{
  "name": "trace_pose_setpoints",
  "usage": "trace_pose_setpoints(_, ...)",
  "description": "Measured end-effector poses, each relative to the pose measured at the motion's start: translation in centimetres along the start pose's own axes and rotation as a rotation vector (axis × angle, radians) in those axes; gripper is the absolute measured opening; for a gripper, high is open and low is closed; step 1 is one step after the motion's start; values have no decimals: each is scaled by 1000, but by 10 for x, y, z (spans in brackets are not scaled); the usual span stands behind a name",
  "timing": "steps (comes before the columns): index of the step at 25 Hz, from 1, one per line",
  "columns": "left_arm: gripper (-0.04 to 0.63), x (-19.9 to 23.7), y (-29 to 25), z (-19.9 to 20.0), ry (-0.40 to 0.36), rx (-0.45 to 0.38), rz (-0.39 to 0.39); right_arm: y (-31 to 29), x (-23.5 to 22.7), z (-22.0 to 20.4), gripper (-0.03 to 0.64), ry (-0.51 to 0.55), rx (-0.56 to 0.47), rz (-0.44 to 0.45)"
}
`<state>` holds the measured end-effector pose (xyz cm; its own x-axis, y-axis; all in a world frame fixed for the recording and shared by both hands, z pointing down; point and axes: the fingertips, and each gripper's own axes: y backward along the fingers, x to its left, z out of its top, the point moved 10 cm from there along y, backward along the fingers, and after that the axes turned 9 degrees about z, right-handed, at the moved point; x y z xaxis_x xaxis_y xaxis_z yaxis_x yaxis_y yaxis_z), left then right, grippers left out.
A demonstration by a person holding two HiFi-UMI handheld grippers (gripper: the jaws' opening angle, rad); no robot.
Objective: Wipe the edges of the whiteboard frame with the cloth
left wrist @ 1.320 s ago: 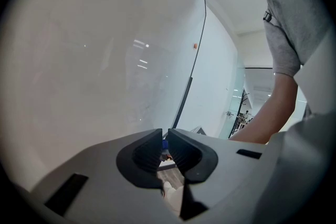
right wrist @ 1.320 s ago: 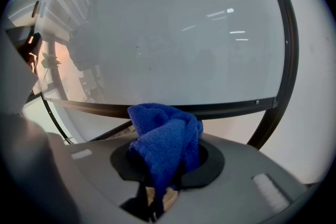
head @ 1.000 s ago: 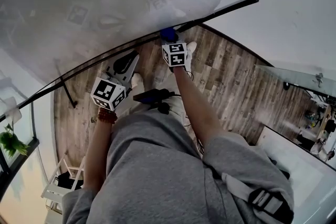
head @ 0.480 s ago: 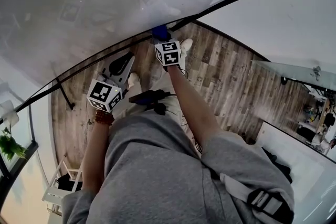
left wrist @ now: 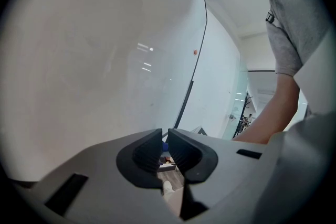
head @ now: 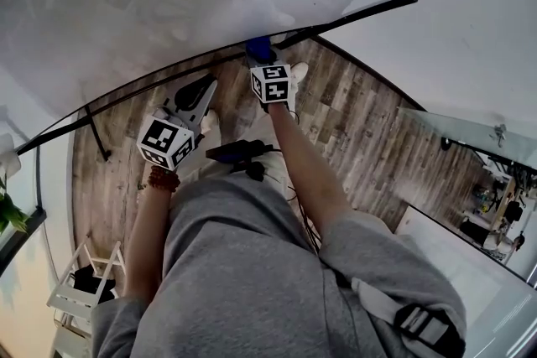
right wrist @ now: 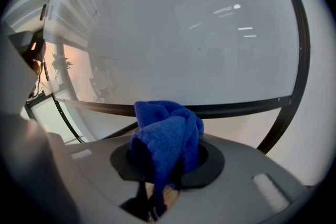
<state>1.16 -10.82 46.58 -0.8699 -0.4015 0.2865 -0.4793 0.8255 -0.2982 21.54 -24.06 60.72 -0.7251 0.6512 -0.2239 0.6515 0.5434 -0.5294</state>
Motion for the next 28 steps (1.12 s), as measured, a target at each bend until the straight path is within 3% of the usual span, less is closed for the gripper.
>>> trace_pose_setpoints(28,41,15,24,-6,103,-70,28,-13,39,1,120,-11,13,84)
